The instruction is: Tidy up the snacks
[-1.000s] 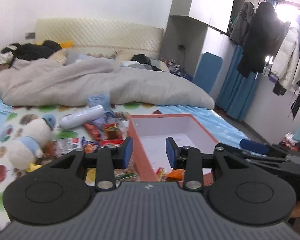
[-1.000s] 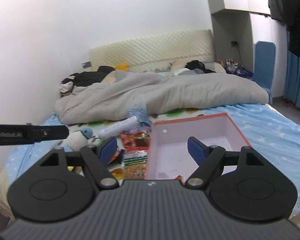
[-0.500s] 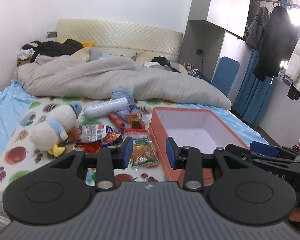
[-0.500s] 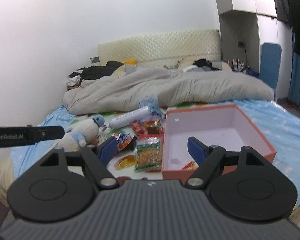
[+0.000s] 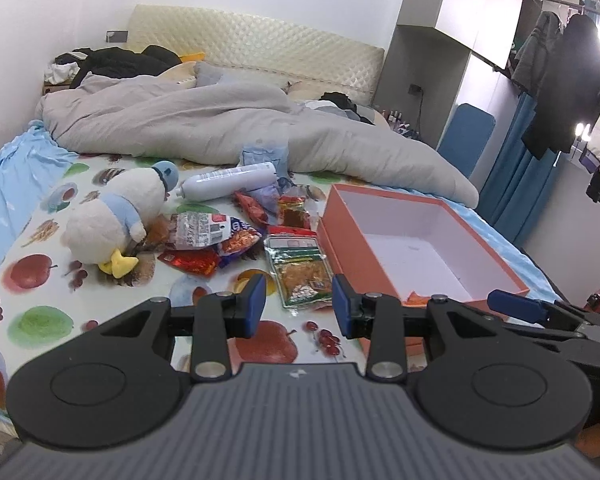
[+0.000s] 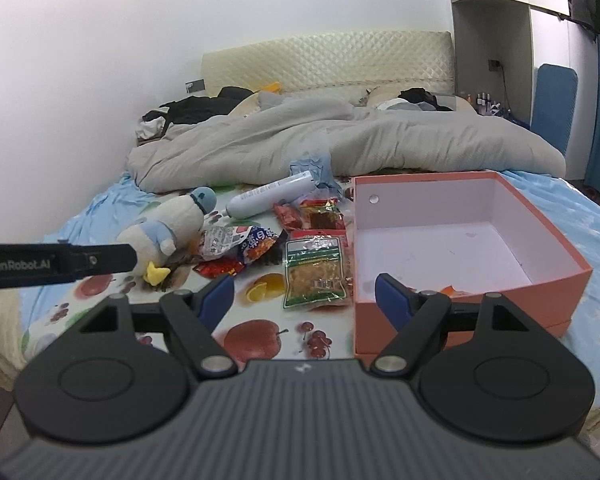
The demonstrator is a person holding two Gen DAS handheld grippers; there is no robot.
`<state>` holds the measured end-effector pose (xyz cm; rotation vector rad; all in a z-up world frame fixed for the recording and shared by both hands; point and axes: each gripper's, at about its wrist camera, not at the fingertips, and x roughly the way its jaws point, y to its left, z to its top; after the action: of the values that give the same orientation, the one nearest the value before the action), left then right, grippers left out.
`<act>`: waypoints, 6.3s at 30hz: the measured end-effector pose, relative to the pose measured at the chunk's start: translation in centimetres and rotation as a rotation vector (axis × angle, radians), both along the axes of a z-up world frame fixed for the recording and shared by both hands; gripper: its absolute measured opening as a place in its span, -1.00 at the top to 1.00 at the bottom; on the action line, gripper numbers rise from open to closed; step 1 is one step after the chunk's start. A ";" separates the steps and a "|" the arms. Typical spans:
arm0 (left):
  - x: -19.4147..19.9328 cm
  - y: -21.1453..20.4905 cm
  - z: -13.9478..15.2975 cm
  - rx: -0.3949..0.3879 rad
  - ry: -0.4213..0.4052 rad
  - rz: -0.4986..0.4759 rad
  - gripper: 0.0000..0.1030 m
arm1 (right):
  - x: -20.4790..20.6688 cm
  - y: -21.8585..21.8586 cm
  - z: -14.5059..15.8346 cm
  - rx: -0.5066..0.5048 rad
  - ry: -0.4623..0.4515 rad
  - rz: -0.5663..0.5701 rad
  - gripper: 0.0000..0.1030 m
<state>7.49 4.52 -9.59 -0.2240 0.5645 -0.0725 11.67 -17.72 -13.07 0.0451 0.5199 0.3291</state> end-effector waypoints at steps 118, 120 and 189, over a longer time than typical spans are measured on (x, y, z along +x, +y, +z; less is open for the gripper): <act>17.2 7.6 -13.2 0.093 0.283 0.105 1.00 | 9.6 10.5 -12.0 -0.307 0.161 0.152 0.39; 16.2 7.1 -13.6 0.091 0.293 0.093 1.00 | 9.1 10.3 -11.9 -0.310 0.163 0.158 0.39; 31.9 4.0 -20.4 0.754 0.180 -0.087 0.96 | 9.5 6.0 -15.8 -0.247 0.337 0.228 -0.32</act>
<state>39.40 8.54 -30.00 0.5328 0.7431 0.0790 21.16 -11.76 -28.83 -0.2026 0.8998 0.4811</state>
